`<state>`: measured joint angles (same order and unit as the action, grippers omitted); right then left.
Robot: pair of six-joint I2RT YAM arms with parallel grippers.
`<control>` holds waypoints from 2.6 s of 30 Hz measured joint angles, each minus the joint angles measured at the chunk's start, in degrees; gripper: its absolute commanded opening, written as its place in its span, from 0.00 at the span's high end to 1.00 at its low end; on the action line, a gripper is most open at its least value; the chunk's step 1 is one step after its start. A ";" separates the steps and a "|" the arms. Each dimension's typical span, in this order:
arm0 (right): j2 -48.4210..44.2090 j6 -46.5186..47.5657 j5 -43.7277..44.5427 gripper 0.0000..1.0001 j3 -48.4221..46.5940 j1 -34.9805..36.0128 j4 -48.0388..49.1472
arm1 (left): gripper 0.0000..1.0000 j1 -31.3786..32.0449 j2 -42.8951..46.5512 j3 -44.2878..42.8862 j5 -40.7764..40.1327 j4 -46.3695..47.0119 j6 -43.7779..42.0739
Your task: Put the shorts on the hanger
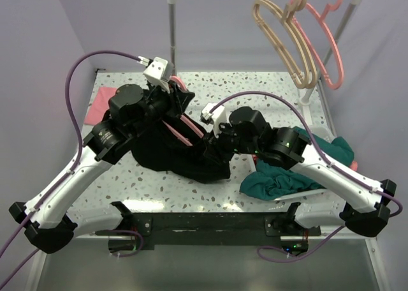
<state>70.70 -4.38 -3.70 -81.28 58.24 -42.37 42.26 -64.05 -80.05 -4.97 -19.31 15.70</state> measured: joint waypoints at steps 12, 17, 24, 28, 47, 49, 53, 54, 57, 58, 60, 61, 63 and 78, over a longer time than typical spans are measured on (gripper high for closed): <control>-5.35 -5.99 8.07 1.00 3.82 0.00 0.46 | 0.67 3.39 -1.88 0.17 0.44 5.27 0.26; -7.76 -6.91 10.05 1.00 3.85 -0.02 -1.36 | 0.32 4.42 -5.11 -2.12 1.62 6.47 2.27; -11.19 -7.74 12.41 1.00 3.82 -0.02 -4.35 | 0.00 4.98 -6.47 -5.88 2.56 6.23 3.65; -12.83 -8.52 14.40 1.00 3.78 0.00 -6.73 | 0.00 5.07 -6.58 -8.46 2.16 6.19 3.10; -8.76 -13.70 34.42 1.00 -12.00 0.26 -17.14 | 0.00 5.03 -0.90 -7.43 -22.53 -3.52 4.87; -6.93 -13.62 36.92 1.00 -13.88 0.26 -17.25 | 0.00 5.03 0.81 -4.66 -24.11 -3.76 5.90; -1.92 -12.20 42.29 1.00 -19.28 0.26 -16.76 | 0.00 5.03 2.97 3.04 -25.99 -4.96 8.92; -0.46 -11.52 43.74 1.00 -21.00 0.24 -16.90 | 0.00 5.03 3.13 5.31 -26.14 -5.86 9.86; 2.27 -10.45 45.97 1.00 -24.74 0.26 -16.92 | 0.00 5.03 3.10 10.97 -26.23 -7.45 12.35; 3.13 -10.03 46.60 1.00 -26.01 0.26 -16.74 | 0.00 5.03 3.13 12.94 -26.21 -8.13 13.31; 3.76 -9.42 47.50 1.00 -27.12 0.24 -16.24 | 0.00 5.03 3.17 15.50 -26.12 -9.22 14.58; 3.89 -9.20 47.78 1.00 -27.50 0.24 -16.09 | 0.00 5.03 3.19 16.37 -26.12 -9.60 15.17; 4.15 -8.90 48.02 1.00 -28.35 0.24 -15.91 | 0.00 5.03 3.30 17.62 -25.94 -9.92 15.89; 18.38 -9.09 38.47 1.00 -36.94 -10.14 -8.98 | 0.00 5.03 4.68 18.88 -22.23 -9.31 17.70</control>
<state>89.08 -13.47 34.76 -118.21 48.10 -51.35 47.29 -59.37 -61.17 -27.20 -28.62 33.41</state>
